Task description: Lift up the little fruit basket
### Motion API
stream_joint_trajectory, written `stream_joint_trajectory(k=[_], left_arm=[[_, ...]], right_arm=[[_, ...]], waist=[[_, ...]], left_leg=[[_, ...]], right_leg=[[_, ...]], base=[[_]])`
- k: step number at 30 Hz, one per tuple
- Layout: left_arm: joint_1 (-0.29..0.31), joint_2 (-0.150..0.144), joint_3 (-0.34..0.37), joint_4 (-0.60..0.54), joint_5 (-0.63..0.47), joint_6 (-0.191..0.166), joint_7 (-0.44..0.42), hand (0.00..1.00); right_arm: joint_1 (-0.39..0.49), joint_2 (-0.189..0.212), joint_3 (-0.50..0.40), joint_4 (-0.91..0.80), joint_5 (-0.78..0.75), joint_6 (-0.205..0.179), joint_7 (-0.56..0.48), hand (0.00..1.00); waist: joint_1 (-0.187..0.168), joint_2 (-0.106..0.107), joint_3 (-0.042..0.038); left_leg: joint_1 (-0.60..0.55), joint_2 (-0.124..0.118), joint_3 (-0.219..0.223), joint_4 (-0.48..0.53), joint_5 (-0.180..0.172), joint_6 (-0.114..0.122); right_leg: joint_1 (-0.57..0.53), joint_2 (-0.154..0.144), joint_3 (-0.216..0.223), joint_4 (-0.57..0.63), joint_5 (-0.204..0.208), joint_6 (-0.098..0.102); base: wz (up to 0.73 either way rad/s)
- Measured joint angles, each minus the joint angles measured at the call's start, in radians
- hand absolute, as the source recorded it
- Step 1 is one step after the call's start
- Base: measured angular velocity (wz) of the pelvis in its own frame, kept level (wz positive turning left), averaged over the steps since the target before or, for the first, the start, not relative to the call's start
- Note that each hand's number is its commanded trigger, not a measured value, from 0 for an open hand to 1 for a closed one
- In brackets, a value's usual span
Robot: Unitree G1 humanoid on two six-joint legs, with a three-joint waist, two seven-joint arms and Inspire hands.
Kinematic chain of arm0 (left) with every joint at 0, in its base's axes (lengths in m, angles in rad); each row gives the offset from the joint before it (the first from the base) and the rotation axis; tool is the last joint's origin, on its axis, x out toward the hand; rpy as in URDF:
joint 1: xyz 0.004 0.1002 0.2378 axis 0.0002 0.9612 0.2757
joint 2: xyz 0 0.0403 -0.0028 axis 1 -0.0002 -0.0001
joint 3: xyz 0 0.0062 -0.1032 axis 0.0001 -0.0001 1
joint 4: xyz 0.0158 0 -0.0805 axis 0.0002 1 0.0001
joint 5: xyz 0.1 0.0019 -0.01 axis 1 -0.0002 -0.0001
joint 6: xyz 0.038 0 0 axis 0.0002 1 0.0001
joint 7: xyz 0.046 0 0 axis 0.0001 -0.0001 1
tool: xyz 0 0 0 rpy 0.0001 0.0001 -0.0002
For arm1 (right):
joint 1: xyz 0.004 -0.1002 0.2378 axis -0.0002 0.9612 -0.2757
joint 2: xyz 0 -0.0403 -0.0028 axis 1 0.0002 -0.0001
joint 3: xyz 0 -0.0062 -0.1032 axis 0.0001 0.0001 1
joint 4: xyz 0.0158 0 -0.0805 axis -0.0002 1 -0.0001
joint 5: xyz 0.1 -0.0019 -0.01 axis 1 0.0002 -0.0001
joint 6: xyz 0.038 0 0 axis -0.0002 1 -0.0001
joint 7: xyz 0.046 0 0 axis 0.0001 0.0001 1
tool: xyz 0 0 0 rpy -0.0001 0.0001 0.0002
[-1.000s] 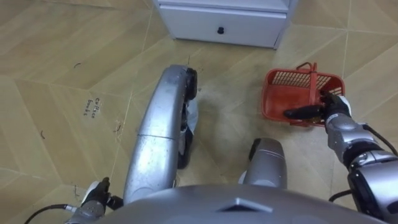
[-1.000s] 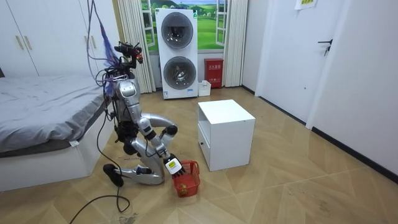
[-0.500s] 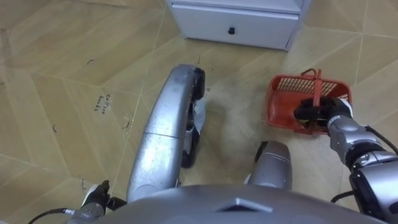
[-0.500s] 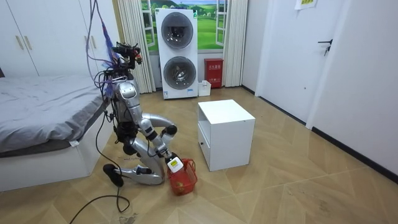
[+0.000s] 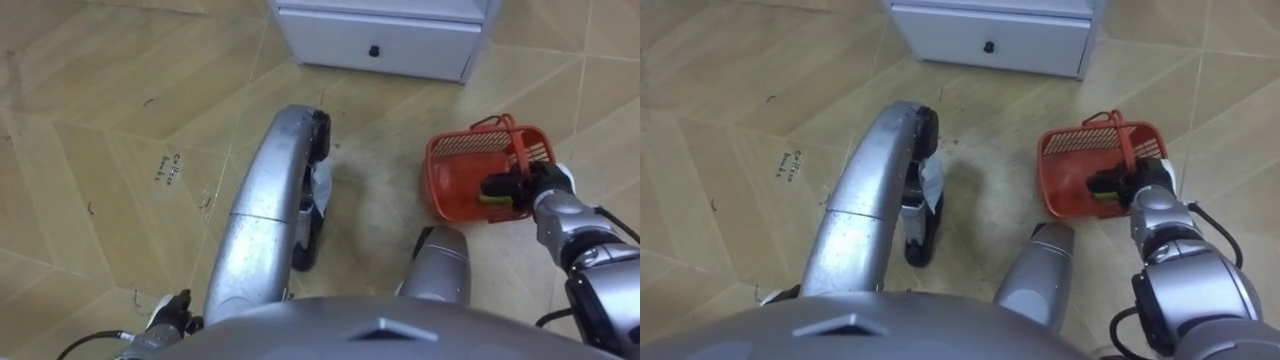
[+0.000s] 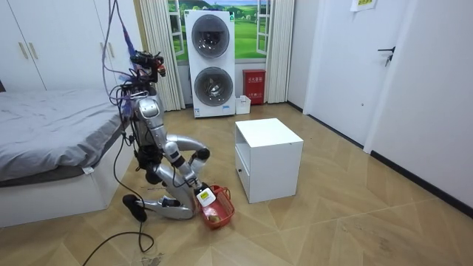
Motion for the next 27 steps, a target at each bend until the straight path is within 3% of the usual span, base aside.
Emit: stream_joint_trajectory(k=[5,14,16,21,23,27], left_arm=[[-0.045,0.0,0.002,0.017,0.0,-0.003,0.0,0.0],[-0.09,0.0,0.011,-0.006,0.002,-0.013,-0.003,0.0],[-0.093,0.0,0.024,-0.013,0.004,-0.013,-0.004,0.0],[-0.117,-0.002,0.031,-0.022,0.003,-0.014,-0.002,0.0],[-0.134,-0.002,0.032,-0.022,0.003,-0.015,0.0,0.0],[-0.176,-0.002,0.069,-0.019,0.002,-0.016,0.007,0.0]], right_arm=[[0.0,0.008,0.0,0.0,0.0,0.001,0.0,1.0],[-0.023,0.031,0.001,-0.078,-0.004,0.017,-0.001,1.0],[-0.032,0.038,0.0,-0.126,-0.027,0.021,0.0,1.0],[-0.063,0.04,-0.001,-0.209,-0.04,0.022,-0.001,1.0],[-0.063,0.037,-0.003,-0.264,-0.039,0.022,-0.003,1.0],[-0.069,0.042,-0.016,-0.345,-0.035,0.022,-0.002,1.0]], waist=[[-0.007,0.0,0.0007],[-0.009,-0.038,0.0199],[-0.013,-0.044,0.02],[-0.033,-0.046,0.0177],[-0.038,-0.045,0.0166],[-0.038,-0.044,0.0158]], left_leg=[[0.004,0.0,-0.011,0.013,0.002,-0.003],[0.021,-0.021,-0.036,0.026,-0.003,-0.008],[0.023,-0.048,-0.057,0.035,-0.003,-0.008],[0.04,-0.089,-0.074,0.049,-0.022,0.006],[0.045,-0.095,-0.074,0.049,-0.041,0.007],[0.082,-0.102,-0.071,0.034,-0.059,0.036]], right_leg=[[0.018,0.014,-0.001,0.002,0.0,0.0],[0.053,0.016,-0.008,-0.004,0.0,0.0],[0.073,0.017,-0.017,-0.012,0.0,0.0],[0.124,0.01,-0.033,-0.04,0.0,0.001],[0.13,0.01,-0.035,-0.052,0.0,0.001],[0.16,0.016,-0.032,-0.114,0.0,0.002]], base=[[-0.05],[-0.01],[0.03],[0.1],[0.1],[-0.01]])
